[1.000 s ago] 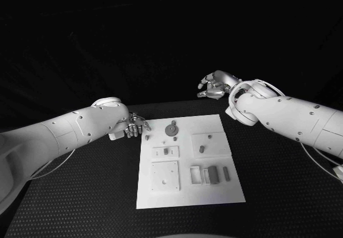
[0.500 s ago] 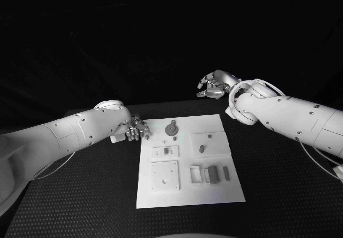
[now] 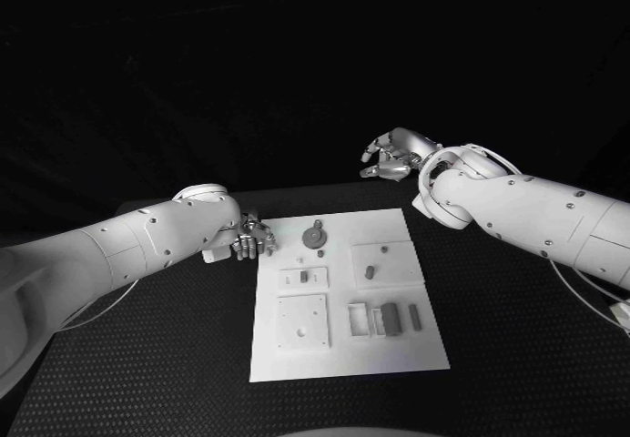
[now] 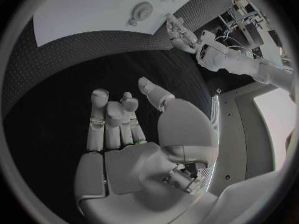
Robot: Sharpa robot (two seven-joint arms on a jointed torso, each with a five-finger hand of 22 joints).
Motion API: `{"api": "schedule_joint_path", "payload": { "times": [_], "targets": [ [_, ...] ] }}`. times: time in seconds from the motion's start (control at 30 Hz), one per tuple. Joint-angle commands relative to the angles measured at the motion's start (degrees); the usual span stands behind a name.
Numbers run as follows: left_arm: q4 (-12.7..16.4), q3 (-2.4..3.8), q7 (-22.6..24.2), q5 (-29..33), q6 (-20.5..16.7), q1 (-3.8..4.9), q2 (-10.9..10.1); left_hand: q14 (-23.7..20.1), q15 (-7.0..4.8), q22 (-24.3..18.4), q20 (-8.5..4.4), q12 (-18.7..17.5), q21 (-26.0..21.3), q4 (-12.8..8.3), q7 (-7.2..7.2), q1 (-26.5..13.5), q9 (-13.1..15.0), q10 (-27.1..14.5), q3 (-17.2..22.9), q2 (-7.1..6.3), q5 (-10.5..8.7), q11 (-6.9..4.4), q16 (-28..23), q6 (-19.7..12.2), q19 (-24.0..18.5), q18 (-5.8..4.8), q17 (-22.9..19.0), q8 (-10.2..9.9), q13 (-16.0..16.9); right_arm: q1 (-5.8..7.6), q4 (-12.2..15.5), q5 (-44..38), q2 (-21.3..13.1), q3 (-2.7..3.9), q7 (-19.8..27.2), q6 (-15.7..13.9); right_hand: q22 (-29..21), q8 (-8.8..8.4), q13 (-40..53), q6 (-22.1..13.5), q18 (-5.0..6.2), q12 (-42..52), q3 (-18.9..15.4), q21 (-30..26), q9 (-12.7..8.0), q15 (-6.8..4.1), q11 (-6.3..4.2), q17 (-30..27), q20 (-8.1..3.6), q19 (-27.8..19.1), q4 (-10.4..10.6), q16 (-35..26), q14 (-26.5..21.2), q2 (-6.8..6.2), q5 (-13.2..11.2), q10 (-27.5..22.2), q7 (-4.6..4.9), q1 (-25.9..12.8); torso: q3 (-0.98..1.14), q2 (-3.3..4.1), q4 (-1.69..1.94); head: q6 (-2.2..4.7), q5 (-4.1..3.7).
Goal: Assemble the parts on the task board
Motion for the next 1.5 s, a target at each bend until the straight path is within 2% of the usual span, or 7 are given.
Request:
{"api": "schedule_joint_path", "payload": {
  "times": [0.03, 0.27, 0.37, 0.83, 1.27, 1.43, 1.5],
  "targets": [
    [0.1, 0.01, 0.8, 1.0, 1.0, -0.02, 0.1, -0.2, -0.17, 0.1, 0.14, 0.3, -0.3, -0.3, -0.04, 0.2, -0.1, -0.1, 0.1, 0.44, 0.18, -0.44, 0.2, 0.3, 0.3, 0.42, -0.1, 0.2, -0.1, -0.03, 0.0, -0.1, 0.1, 0.03, 0.4, 0.9, 0.8, -0.26, -0.1, 6.0, 1.18, -0.1, 0.0, -0.3, 0.1, -0.06, 1.57, 0.1, 0.06, -0.2, 0.1, -0.3, -0.5, 0.22, 0.1, -4.5, 2.11, -0.1, 0.01, -0.02, 0.01, -0.04, 0.0],
    [0.0, 0.01, 1.3, 1.1, 1.1, -0.02, 0.2, -0.1, -0.2, 0.2, 0.11, 0.4, -0.3, -0.8, -0.08, 0.5, -0.1, -0.1, 0.2, 0.99, 0.2, -0.48, 0.3, 0.4, 0.4, 0.4, -0.2, 0.3, -0.1, -0.03, 0.0, -0.1, 0.1, 0.03, 0.5, 0.9, 0.8, -0.27, -0.1, 6.0, 1.18, -0.1, 0.0, -0.3, 0.1, -0.05, 1.57, 0.1, 0.06, -0.2, 0.1, -0.3, -0.5, 0.22, 0.1, -4.5, 2.11, -0.1, 0.02, -0.03, 0.01, -0.12, -0.09],
    [0.0, 0.01, 1.3, 1.1, 1.3, -0.02, 0.2, 0.0, -0.26, 0.4, 0.07, 0.6, -0.4, -1.7, -0.25, 2.8, -0.1, 0.2, 1.1, 1.98, 0.0, -0.62, 0.5, 1.0, 0.7, 0.37, -0.3, 0.5, -0.2, -0.03, 0.0, -0.1, 0.1, 0.03, 0.5, 0.9, 0.8, -0.27, -0.1, 6.0, 1.18, -0.1, 0.0, -0.3, 0.1, -0.05, 1.57, 0.1, 0.06, -0.2, 0.1, -0.3, -0.5, 0.22, 0.1, -4.5, 2.11, -0.1, 0.03, -0.01, 0.0, -0.13, -0.09],
    [-0.6, 0.0, 1.7, 1.2, 0.9, -0.36, 0.5, 0.2, -0.31, 0.5, 0.03, 0.8, -0.6, -1.9, -0.36, 4.0, -0.2, 0.4, 1.2, 3.24, 0.08, -0.71, 0.7, 1.4, 0.9, 0.27, -0.5, 0.7, -0.3, -0.03, 0.0, -0.1, 0.2, 0.03, 0.5, 1.0, 0.9, -0.27, -0.1, 6.0, 1.18, 0.0, 0.0, -0.3, 0.1, -0.05, 1.58, 0.1, 0.06, -0.2, 0.1, -0.3, -0.5, 0.24, 0.1, -4.5, 2.12, -0.2, -0.02, -0.02, 0.0, -0.21, -0.15],
    [-1.2, 0.0, 1.5, 1.7, 0.7, -0.48, 0.7, 0.4, -0.37, 0.6, -0.03, 0.8, -0.7, -1.8, -0.39, 4.0, -0.3, 0.7, 1.0, 3.48, 0.08, -0.75, 0.8, 1.4, 1.1, 0.24, -0.6, 0.7, -0.4, -0.03, 0.1, -0.1, 0.1, 0.03, 0.4, 1.2, 0.9, -0.27, -0.1, 6.1, 1.18, 0.0, 0.0, -0.3, 0.1, -0.04, 1.58, 0.1, 0.06, -0.2, 0.2, -0.3, -0.5, 0.26, 0.1, -4.5, 2.11, -0.2, -0.01, -0.01, -0.04, -0.39, -0.37],
    [-1.5, 0.0, 1.7, 2.2, 0.5, -0.48, 0.8, 0.5, -0.43, 0.6, -0.09, 0.8, -0.8, -1.6, -0.48, 4.0, -0.4, 0.8, 1.0, 4.2, 0.22, -0.83, 0.9, 1.7, 1.2, 0.23, -0.7, 0.8, -0.5, -0.03, 0.0, -0.1, 0.1, 0.03, 0.4, 1.3, 0.9, -0.27, -0.1, 6.1, 1.18, 0.0, 0.0, -0.3, 0.1, -0.04, 1.58, 0.1, 0.06, -0.2, 0.2, -0.3, -0.5, 0.27, 0.1, -4.5, 2.11, -0.2, 0.01, -0.03, -0.01, -0.46, -0.34],
    [-1.6, 0.0, 1.8, 2.6, 0.5, -0.48, 0.8, 0.6, -0.48, 0.7, -0.13, 0.9, -0.8, -1.5, -0.56, 4.2, -0.4, 1.0, 1.0, 5.06, 0.3, -0.89, 1.0, 1.9, 1.3, 0.2, -0.8, 0.9, -0.6, -0.03, 0.0, -0.1, 0.1, 0.03, 0.4, 1.4, 0.9, -0.27, -0.1, 6.1, 1.18, 0.0, 0.0, -0.3, 0.1, -0.04, 1.58, 0.1, 0.06, -0.2, 0.2, -0.3, -0.5, 0.27, 0.1, -4.5, 2.11, -0.2, -0.01, -0.05, -0.01, -0.48, -0.37]
  ]
}}
